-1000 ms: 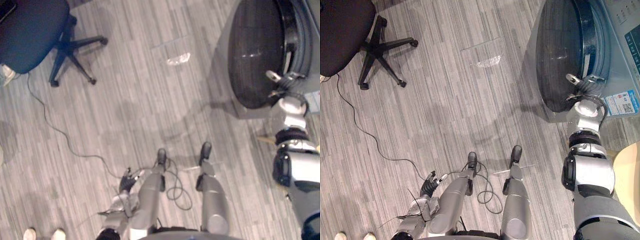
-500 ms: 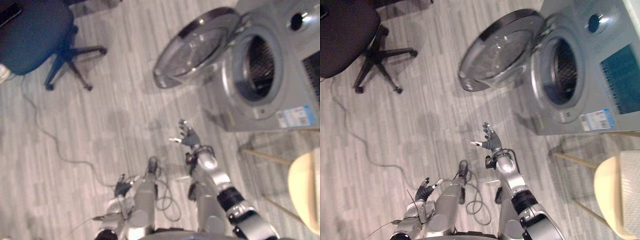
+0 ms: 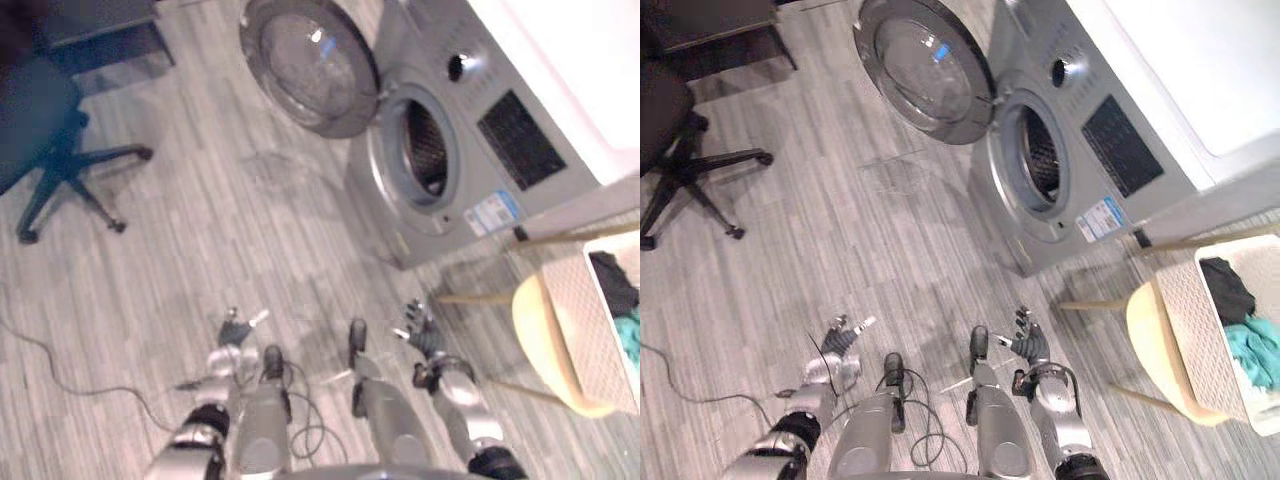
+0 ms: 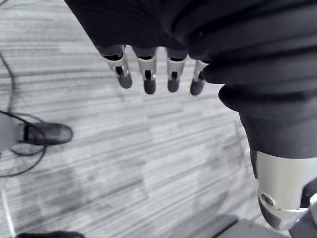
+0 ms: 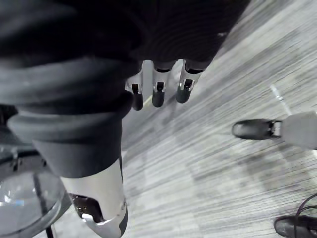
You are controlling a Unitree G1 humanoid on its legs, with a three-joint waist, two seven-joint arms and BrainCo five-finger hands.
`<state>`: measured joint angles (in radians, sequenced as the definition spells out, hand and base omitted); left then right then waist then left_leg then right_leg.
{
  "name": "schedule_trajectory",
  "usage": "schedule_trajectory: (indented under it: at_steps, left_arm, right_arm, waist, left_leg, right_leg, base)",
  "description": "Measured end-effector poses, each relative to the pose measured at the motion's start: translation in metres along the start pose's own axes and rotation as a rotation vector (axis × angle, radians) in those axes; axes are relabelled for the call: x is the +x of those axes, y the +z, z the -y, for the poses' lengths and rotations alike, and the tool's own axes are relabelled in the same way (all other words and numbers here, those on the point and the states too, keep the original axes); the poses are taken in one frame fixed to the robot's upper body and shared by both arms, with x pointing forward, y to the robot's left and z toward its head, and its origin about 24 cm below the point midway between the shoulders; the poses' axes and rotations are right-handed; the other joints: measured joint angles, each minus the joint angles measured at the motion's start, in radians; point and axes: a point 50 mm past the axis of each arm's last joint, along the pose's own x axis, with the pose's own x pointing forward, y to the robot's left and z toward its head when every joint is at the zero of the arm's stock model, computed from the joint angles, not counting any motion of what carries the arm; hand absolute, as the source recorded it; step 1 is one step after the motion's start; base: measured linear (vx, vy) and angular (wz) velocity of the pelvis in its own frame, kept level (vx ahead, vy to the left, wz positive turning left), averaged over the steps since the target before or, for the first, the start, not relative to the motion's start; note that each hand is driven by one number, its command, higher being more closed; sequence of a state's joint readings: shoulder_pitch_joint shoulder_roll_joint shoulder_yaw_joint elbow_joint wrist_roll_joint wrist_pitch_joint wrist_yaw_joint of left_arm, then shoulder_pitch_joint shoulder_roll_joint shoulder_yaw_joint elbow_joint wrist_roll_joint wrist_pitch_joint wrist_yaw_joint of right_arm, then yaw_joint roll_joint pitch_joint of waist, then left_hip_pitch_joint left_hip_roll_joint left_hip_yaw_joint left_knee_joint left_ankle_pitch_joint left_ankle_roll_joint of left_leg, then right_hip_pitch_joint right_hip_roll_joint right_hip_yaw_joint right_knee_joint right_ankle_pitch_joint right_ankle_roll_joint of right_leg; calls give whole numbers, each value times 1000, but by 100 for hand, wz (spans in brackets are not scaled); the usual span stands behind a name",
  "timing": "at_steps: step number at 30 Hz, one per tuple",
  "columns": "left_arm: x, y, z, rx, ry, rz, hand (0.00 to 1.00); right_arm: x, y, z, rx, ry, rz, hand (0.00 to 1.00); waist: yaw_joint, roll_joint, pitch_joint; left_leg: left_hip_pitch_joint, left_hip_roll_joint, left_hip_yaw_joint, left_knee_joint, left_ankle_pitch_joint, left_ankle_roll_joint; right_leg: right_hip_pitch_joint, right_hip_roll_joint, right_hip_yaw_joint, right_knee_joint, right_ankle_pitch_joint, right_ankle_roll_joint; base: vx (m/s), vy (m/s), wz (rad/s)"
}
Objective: Pick up the laundry basket with both hands and put the clothes into the washing machine.
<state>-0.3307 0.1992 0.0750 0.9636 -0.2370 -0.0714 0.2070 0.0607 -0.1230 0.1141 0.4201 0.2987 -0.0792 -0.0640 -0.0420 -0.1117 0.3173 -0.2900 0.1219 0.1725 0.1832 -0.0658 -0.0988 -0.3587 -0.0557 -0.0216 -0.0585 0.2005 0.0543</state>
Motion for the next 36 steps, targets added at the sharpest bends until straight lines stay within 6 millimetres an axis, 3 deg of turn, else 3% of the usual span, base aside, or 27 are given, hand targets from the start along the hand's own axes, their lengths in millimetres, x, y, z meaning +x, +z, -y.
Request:
schedule_trajectory:
  at_steps: [3, 5, 6, 7, 10, 13, 15, 20, 25, 30, 36]
  left_arm:
    - [20, 64, -28, -67, 92, 108, 0]
    - [26, 121, -62, -112, 180, 218, 0]
    - [23, 169, -75, -158, 210, 326, 0]
    - [19, 199, -78, -208, 218, 395, 0]
    - [11, 238, -72, -267, 191, 482, 0]
    - [0, 273, -60, -323, 141, 561, 0]
    - [-9, 294, -55, -354, 109, 618, 0]
    - [-33, 336, -45, -479, 34, 738, 0]
    - [-50, 359, -37, -497, 0, 812, 0]
    - [-56, 366, -28, -508, -40, 841, 0]
    - [-82, 399, -30, -586, -68, 933, 0]
  right_arm:
    - [-18, -25, 10, 25, -35, -83, 0]
    - [-30, -40, 15, 35, -55, -139, 0]
    - [-40, -50, 23, 54, -92, -175, 0]
    - [-44, -54, 28, 59, -112, -190, 0]
    - [-44, -50, 32, 118, -154, -162, 0]
    - [-41, -30, 35, 197, -186, -66, 0]
    - [-39, -13, 34, 237, -196, 23, 0]
    - [-41, 3, 31, 315, -204, 123, 0]
    - [-45, 0, 33, 317, -218, 120, 0]
    - [-51, -8, 36, 316, -247, 89, 0]
    - [-53, -11, 38, 313, -255, 84, 0]
  waist:
    - [-27, -36, -1]
    - [-61, -73, 1]
    - [-66, -96, 7]
    - [-81, -98, 10]
    - [-82, -100, 26]
    - [-80, -101, 53]
    - [-77, -99, 81]
    - [-49, -94, 117]
    - [-28, -94, 118]
    - [-20, -92, 119]
    - [-24, -92, 119]
  left_leg:
    - [-35, 33, 30, 37, -15, -22]
    - [-63, 56, 45, 67, -23, -33]
    - [-93, 75, 49, 99, -37, -41]
    - [-125, 89, 45, 133, -49, -38]
    - [-188, 110, 34, 198, -81, -40]
    - [-269, 125, 23, 248, -97, -35]
    - [-314, 149, 28, 283, -108, -34]
    - [-368, 179, 48, 313, -118, -34]
    - [-386, 178, 58, 304, -117, -34]
    - [-378, 173, 66, 276, -115, -35]
    - [-374, 172, 72, 269, -108, -34]
  right_leg:
    - [-36, 27, 28, -2, 3, 4]
    - [-61, 47, 36, -2, 8, 11]
    - [-82, 60, 39, -3, 20, 14]
    - [-94, 67, 26, -4, 33, 18]
    - [-124, 78, 10, -3, 56, -3]
    - [-175, 81, -11, -2, 66, -14]
    - [-199, 86, -27, -2, 74, -25]
    - [-230, 92, -55, -1, 81, -34]
    - [-253, 89, -61, -1, 81, -34]
    - [-257, 83, -62, 0, 81, -34]
    - [-254, 77, -66, 0, 81, -34]
  base:
    - [-18, -85, -45]
    - [-31, -104, -33]
    - [-21, -113, -26]
    - [-10, -79, -16]
    - [-1, -14, -1]
    - [-7, 4, 7]
    - [-8, 8, 10]
    - [33, 2, 6]
    - [45, -6, 2]
    - [13, -4, 1]
    - [-8, -2, 4]
